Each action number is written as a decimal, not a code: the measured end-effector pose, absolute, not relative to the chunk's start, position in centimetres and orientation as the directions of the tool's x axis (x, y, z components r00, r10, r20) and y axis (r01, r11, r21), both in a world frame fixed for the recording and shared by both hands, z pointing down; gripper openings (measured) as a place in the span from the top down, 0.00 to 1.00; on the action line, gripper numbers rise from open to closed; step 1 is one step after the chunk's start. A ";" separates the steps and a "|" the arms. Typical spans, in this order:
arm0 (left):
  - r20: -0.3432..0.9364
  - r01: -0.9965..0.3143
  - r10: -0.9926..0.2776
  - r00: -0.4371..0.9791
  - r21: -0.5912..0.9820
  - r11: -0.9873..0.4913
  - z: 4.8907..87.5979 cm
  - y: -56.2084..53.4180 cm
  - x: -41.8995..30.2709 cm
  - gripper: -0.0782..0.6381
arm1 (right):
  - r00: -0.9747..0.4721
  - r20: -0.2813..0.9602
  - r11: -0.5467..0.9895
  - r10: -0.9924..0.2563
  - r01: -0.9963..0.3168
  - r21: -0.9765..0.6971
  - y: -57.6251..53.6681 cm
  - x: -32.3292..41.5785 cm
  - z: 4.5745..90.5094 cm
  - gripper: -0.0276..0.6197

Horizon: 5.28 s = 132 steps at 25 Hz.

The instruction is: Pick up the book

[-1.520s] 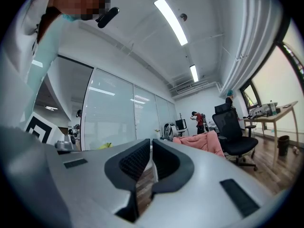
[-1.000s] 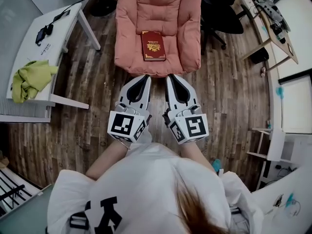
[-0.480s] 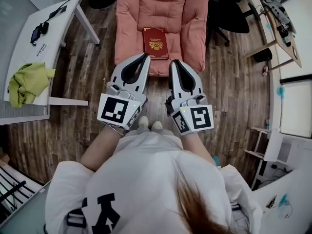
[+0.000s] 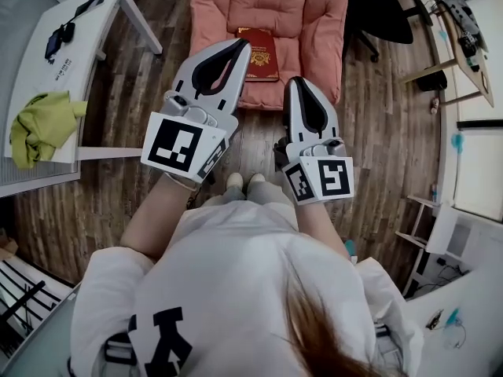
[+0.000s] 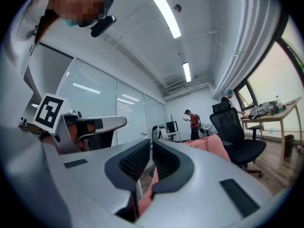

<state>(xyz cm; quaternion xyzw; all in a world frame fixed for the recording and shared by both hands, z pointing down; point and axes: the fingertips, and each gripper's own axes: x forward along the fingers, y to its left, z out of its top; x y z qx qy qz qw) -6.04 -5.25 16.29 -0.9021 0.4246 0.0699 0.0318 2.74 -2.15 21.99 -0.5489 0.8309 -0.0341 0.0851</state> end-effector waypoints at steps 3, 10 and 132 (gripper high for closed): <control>-0.141 -0.771 -0.764 0.629 0.005 -0.636 16.8 -6.4 -6.0 0.91 | -0.382 -0.083 0.391 -0.920 -0.907 -0.159 -2.9 2.7 22.6 0.90; -0.122 -0.786 -0.784 0.609 0.041 -0.617 18.4 -9.9 -5.2 0.91 | -0.375 -0.095 0.386 -0.922 -0.909 -0.160 -7.0 4.1 22.6 0.90; -0.069 -0.096 -0.325 0.943 0.879 -0.467 52.1 -38.9 0.2 0.54 | -0.983 0.012 0.571 -0.185 -0.118 -0.812 -36.7 4.7 52.2 0.41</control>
